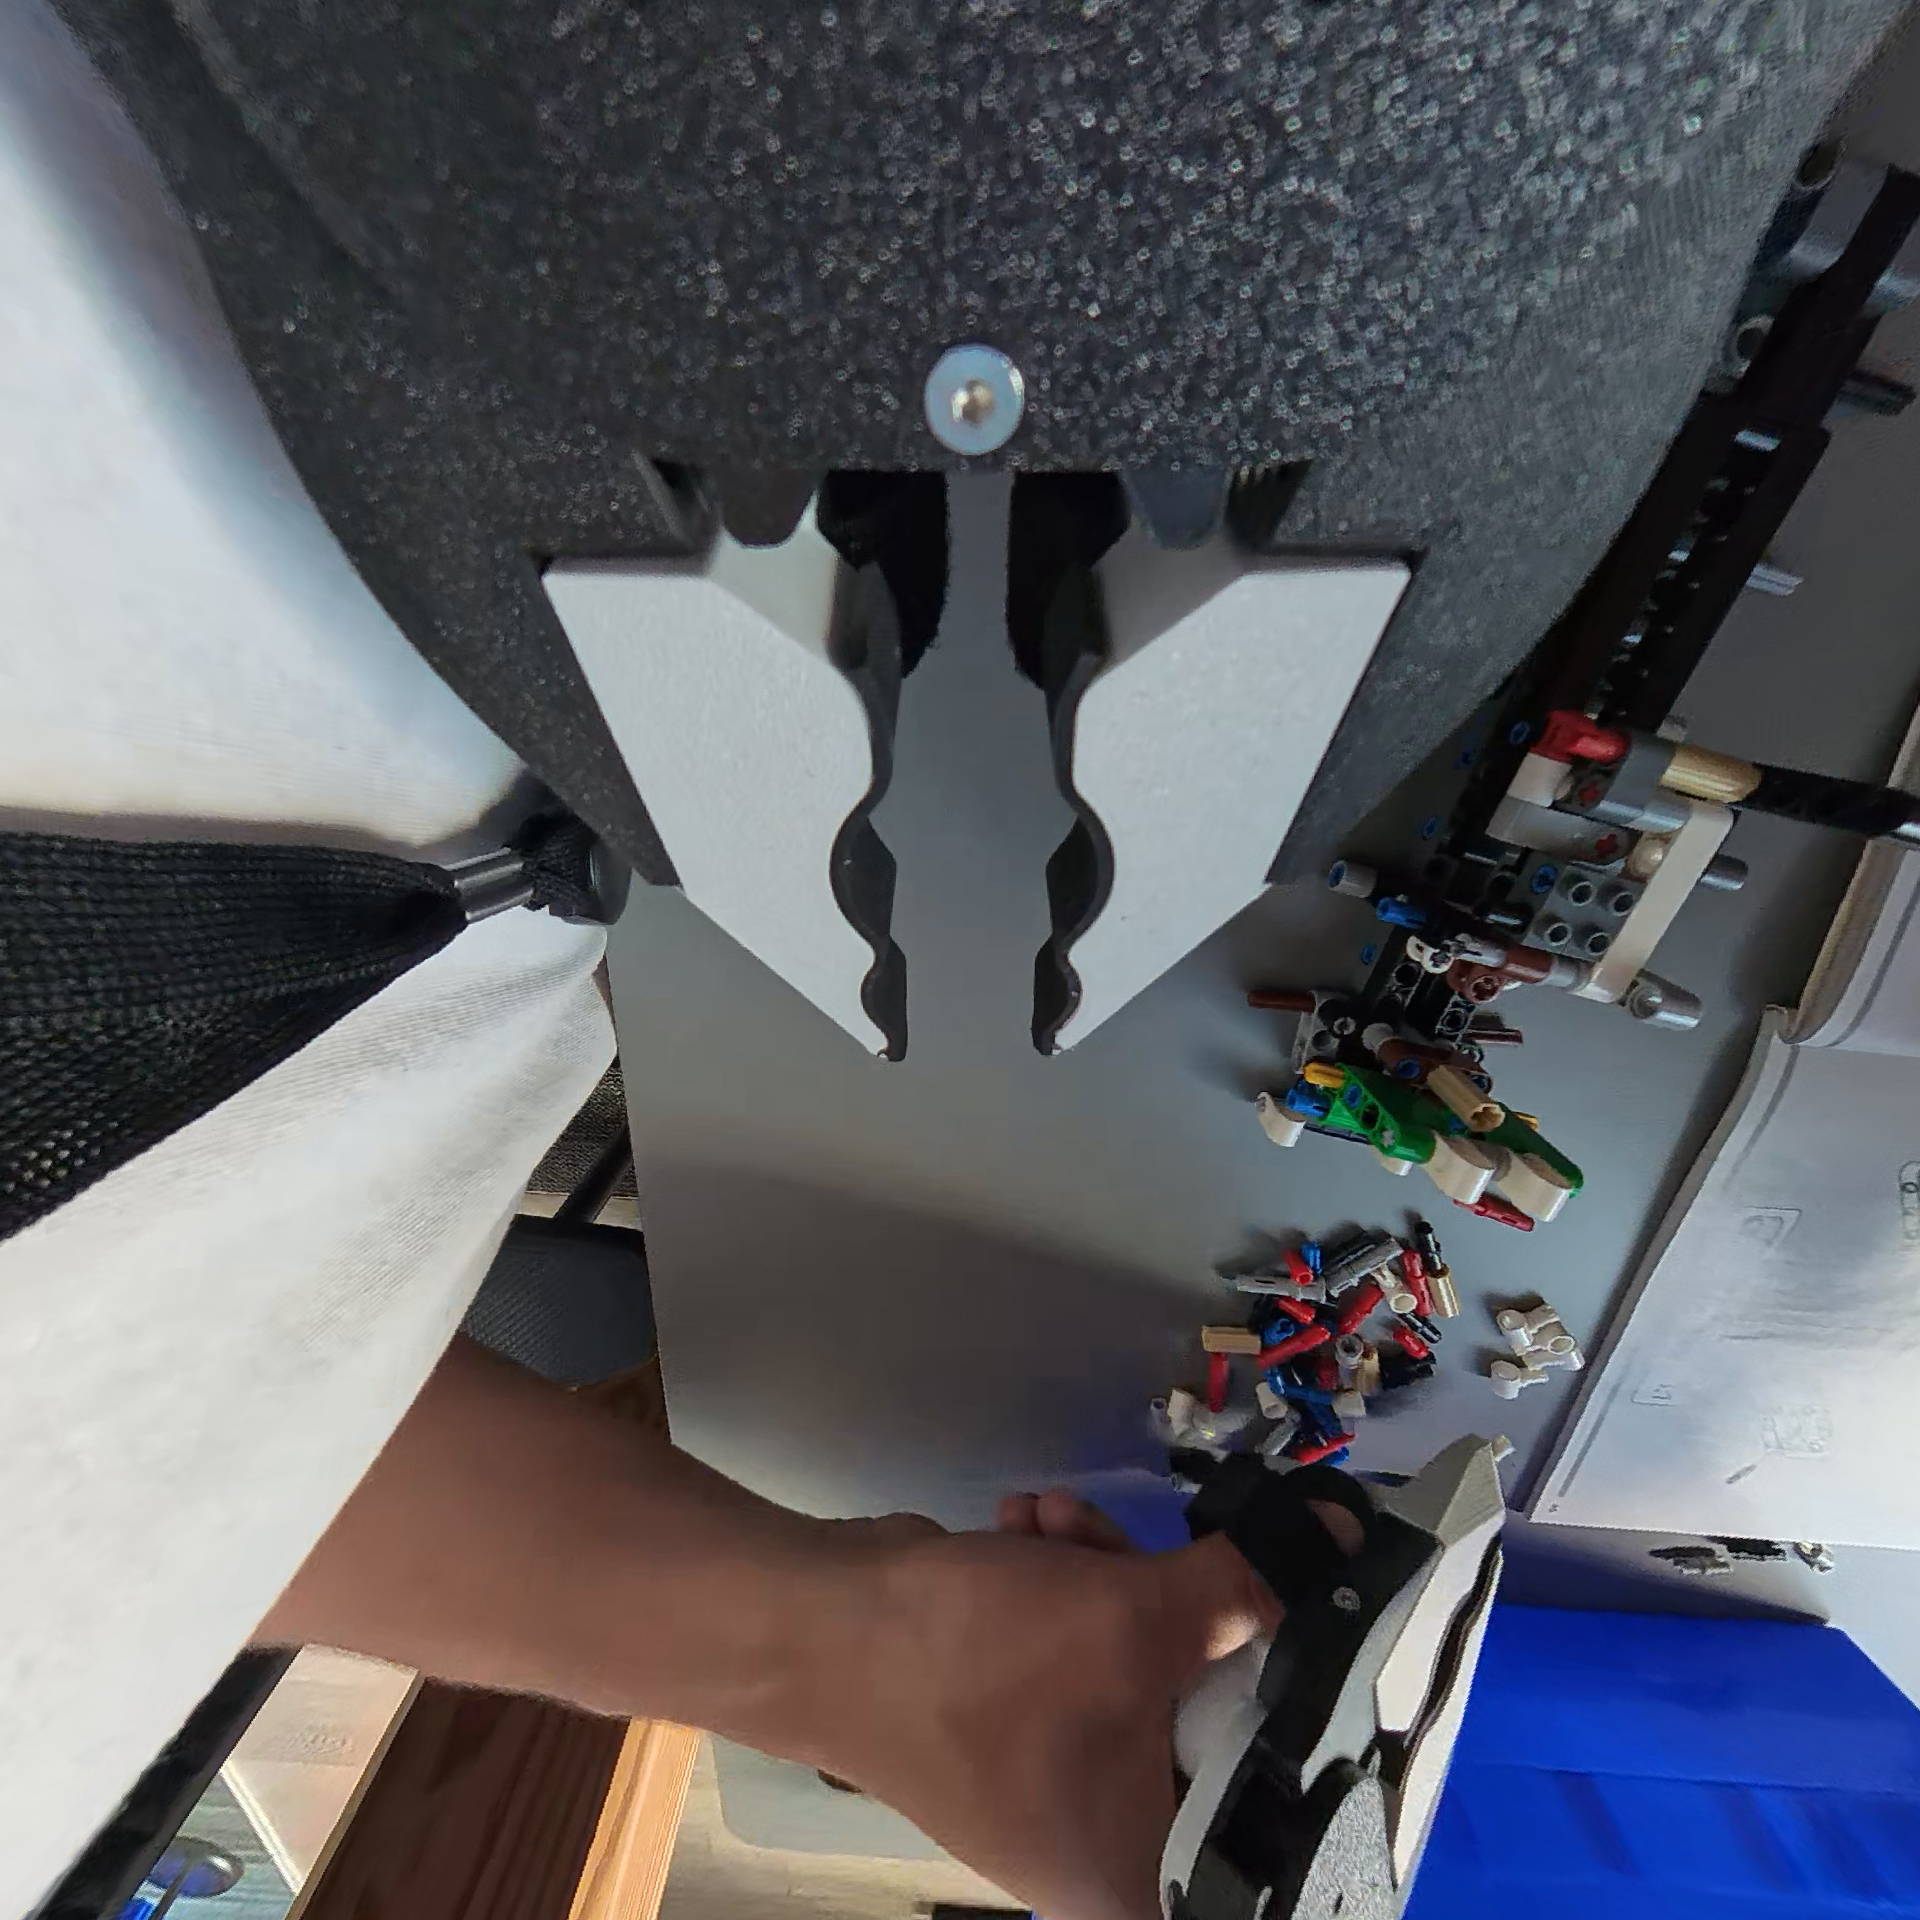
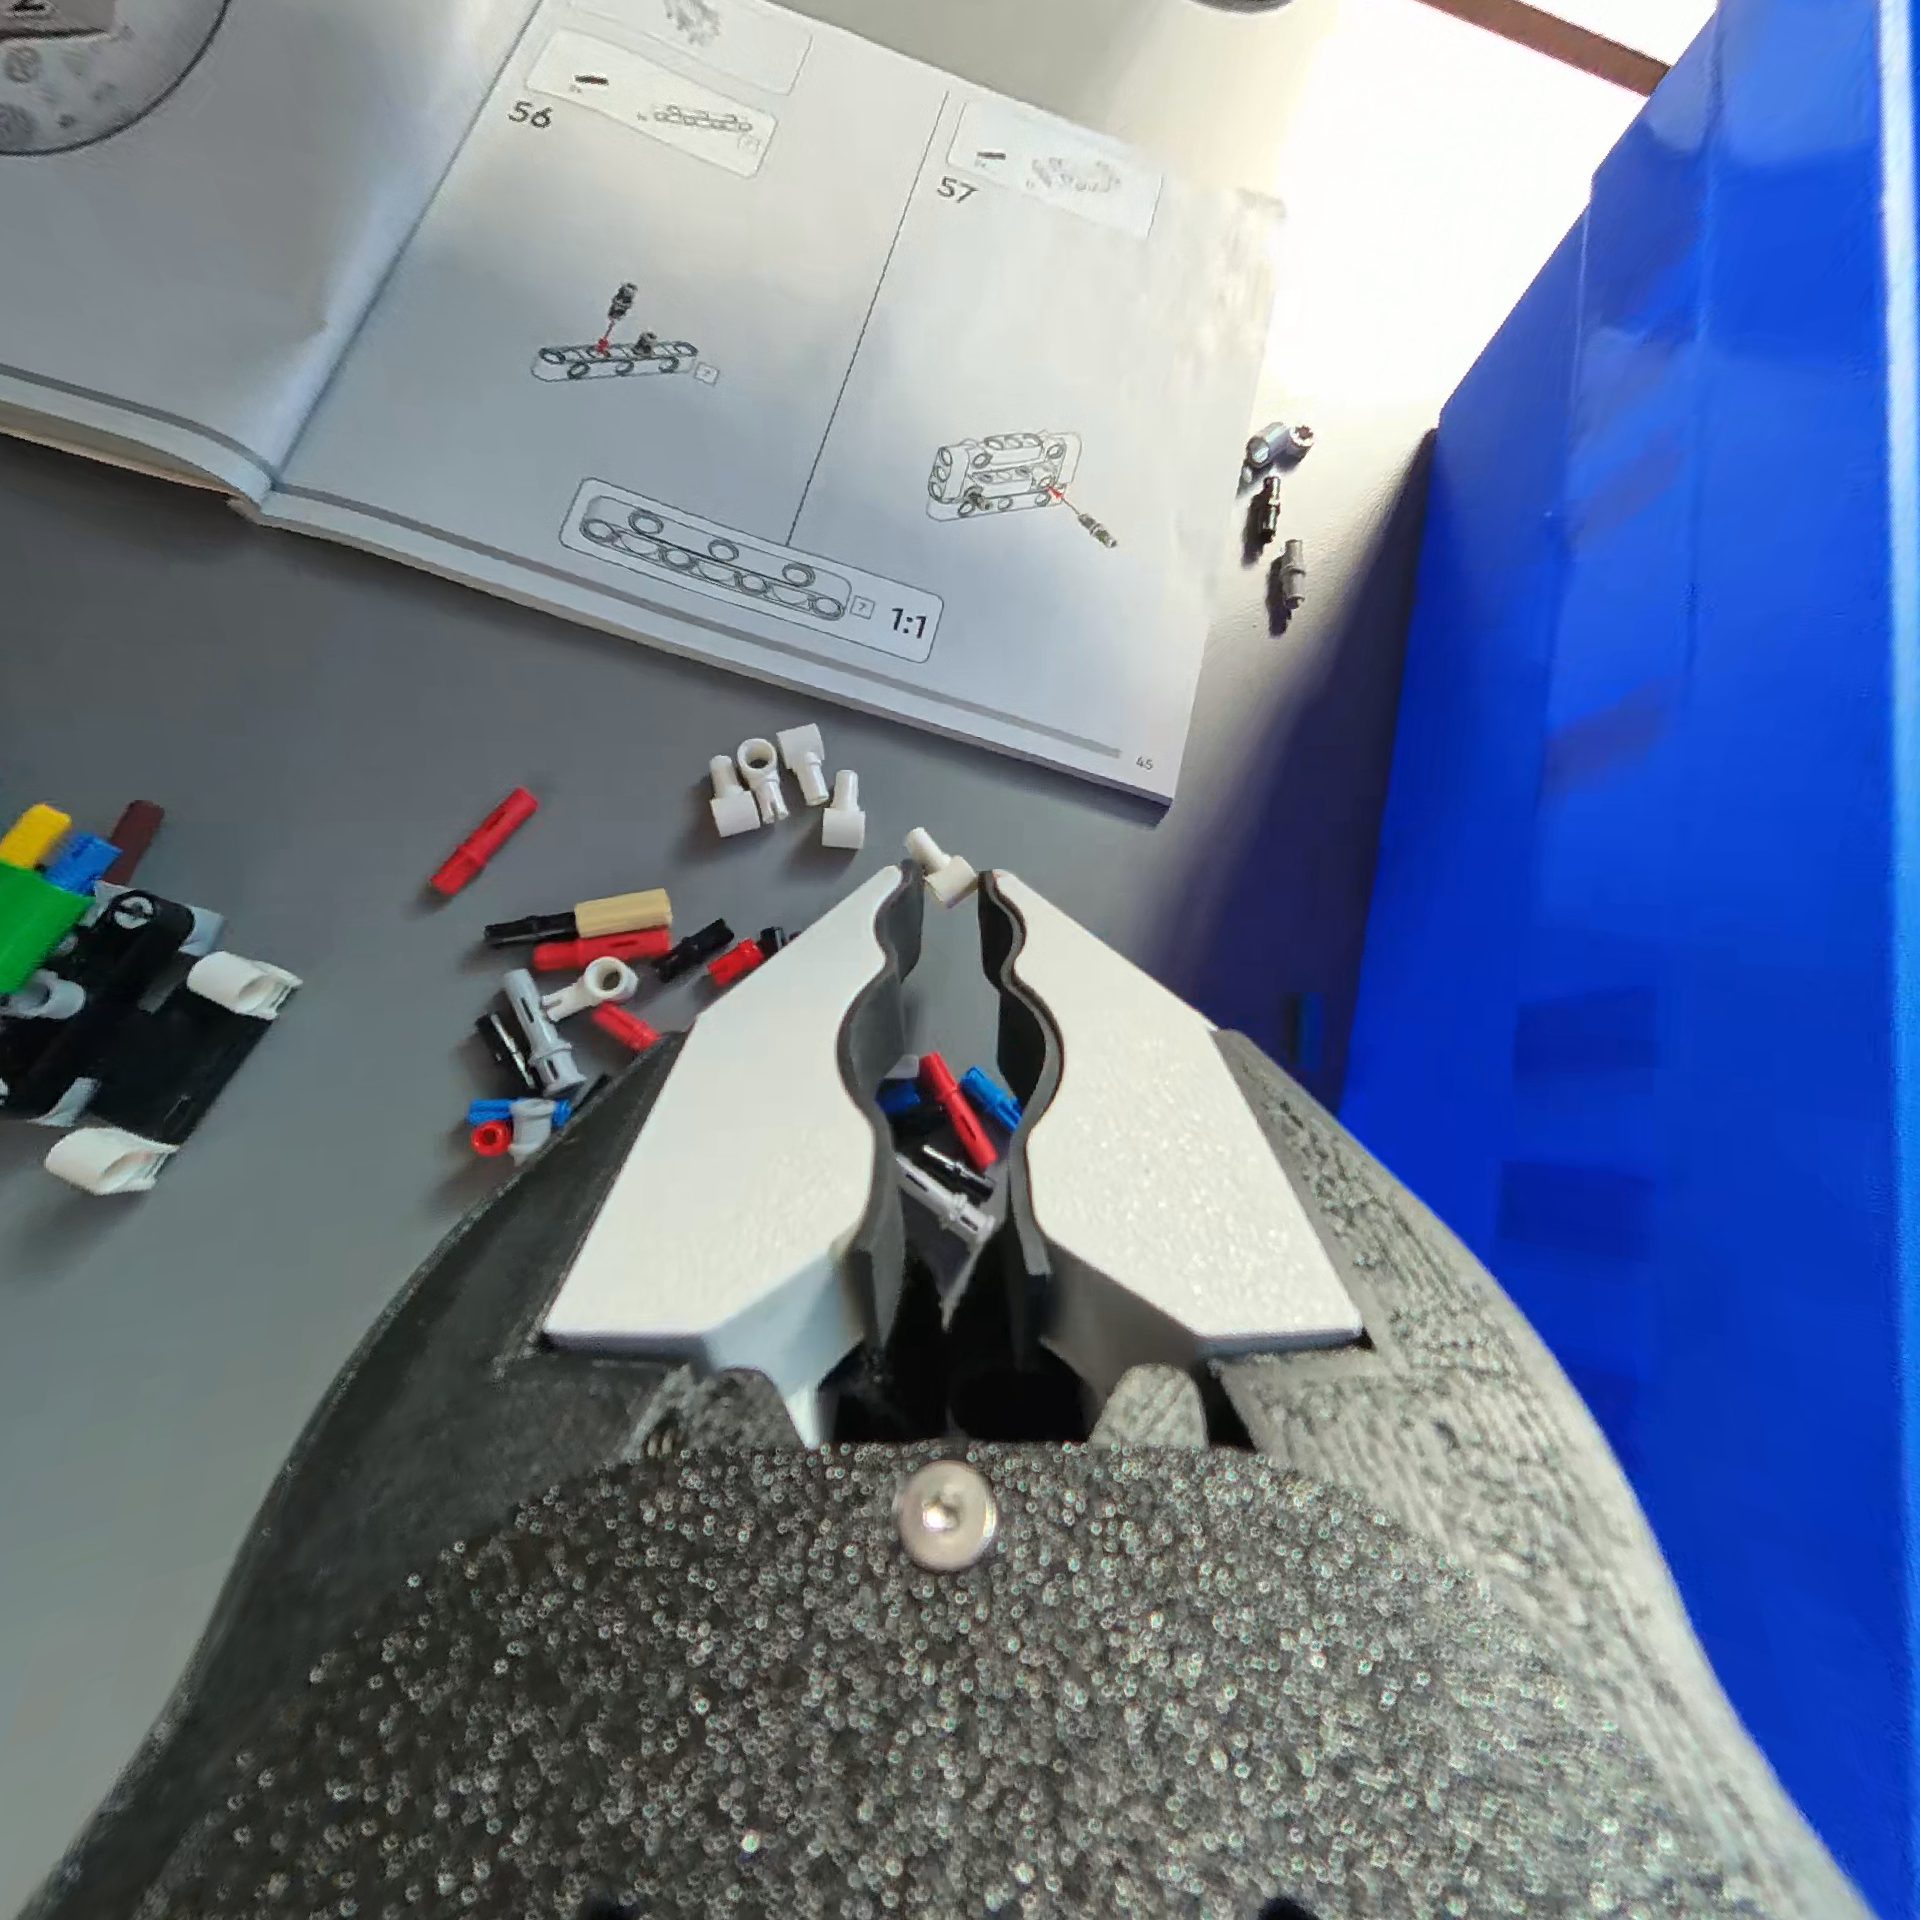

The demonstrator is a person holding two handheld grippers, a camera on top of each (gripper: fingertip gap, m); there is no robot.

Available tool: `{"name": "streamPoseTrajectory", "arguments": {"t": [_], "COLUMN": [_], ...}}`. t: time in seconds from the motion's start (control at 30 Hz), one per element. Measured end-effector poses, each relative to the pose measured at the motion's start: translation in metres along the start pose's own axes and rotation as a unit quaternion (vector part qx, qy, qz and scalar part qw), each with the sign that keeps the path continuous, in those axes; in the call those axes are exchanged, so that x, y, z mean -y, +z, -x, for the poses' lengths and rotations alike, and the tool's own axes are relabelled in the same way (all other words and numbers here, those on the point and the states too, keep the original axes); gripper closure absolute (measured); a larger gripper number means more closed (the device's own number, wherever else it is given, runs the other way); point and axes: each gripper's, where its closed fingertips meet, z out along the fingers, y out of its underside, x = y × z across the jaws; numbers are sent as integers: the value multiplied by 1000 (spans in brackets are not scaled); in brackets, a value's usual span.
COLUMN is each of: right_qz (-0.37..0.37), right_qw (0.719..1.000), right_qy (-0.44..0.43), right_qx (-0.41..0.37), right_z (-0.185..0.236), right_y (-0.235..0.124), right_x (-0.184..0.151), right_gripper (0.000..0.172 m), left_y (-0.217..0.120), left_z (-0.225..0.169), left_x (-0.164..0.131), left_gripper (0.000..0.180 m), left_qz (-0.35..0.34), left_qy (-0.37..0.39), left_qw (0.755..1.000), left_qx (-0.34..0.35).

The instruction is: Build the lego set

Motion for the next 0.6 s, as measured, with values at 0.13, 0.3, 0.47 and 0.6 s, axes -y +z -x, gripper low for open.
{"name": "streamPoseTrajectory", "arguments": {"t": [0.13, 0.3, 0.47, 0.6], "right_qz": [8, 0, -52, -20], "right_qw": [1000, 1000, 998, 1000], "right_qy": [-3, 4, -20, -22], "right_qx": [16, 13, 26, 0], "right_z": [5, 2, 15, 16], "right_y": [15, 9, -47, -66], "right_x": [1, 5, -2, -40], "right_gripper": [162, 157, 155, 157], "left_y": [-4, -1, 2, 7], "left_z": [4, 5, 3, 3], "left_x": [-2, -1, -2, -4], "left_gripper": [159, 158, 158, 159], "left_qz": [-5, -6, -3, 3], "left_qy": [-16, -17, -14, -11], "left_qw": [1000, 1000, 1000, 1000], "left_qx": [10, 8, -4, -16]}}
